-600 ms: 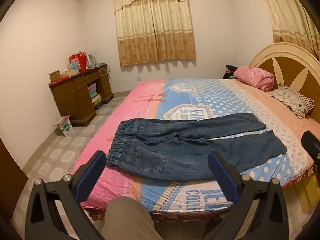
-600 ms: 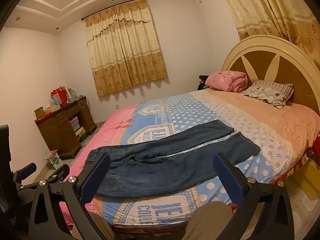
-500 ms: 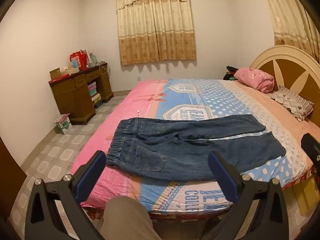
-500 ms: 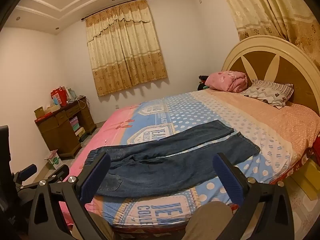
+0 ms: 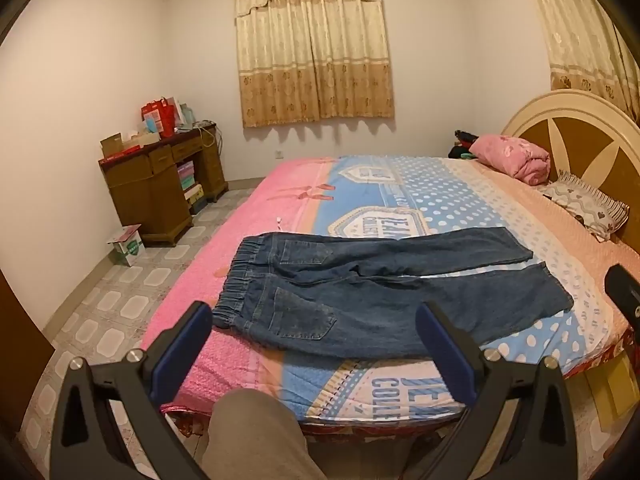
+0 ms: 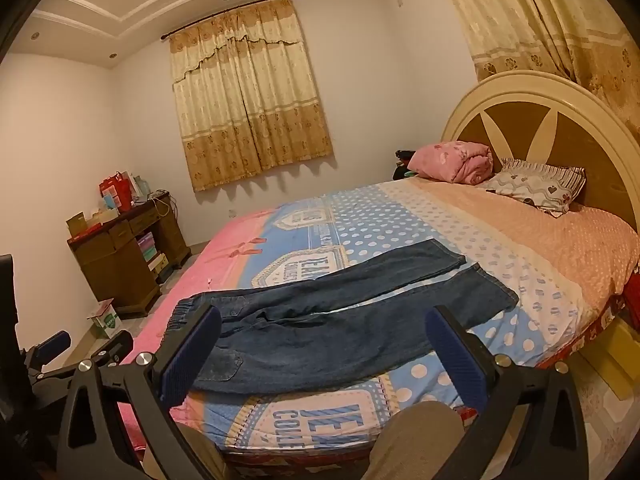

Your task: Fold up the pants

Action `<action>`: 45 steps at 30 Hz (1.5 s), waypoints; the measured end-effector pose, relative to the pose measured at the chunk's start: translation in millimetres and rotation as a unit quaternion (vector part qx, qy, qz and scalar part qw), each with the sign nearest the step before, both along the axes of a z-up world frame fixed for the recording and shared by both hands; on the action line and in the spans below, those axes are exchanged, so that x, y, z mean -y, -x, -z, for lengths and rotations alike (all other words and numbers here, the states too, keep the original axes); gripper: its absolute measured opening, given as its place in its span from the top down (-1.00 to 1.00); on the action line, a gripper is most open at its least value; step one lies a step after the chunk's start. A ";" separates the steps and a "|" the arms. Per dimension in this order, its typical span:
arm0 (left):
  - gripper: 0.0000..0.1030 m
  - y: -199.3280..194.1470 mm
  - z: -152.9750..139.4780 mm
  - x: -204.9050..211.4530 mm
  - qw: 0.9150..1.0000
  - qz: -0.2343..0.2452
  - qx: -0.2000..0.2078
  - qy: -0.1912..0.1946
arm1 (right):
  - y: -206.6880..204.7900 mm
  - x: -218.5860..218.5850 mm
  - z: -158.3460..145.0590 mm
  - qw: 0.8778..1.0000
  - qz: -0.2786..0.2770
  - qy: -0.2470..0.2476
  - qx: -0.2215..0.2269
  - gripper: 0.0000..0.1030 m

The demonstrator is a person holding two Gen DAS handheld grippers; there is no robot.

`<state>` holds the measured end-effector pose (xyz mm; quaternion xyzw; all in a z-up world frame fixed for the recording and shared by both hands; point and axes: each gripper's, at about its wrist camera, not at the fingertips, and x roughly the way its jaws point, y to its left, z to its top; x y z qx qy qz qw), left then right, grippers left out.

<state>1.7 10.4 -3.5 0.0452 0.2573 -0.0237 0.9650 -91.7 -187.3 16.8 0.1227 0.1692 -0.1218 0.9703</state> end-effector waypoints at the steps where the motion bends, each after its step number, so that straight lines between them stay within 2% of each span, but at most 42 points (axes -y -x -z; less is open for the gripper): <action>1: -1.00 -0.1 0.1 0.4 1.000 0.000 -0.001 -0.001 | 0.0 2.0 -4.2 1.000 0.000 0.000 0.000 -0.99; 45: -1.00 0.9 3.4 -4.1 1.000 -0.005 -0.010 -0.003 | -1.1 3.4 6.1 1.000 0.001 -0.004 -0.004 -0.99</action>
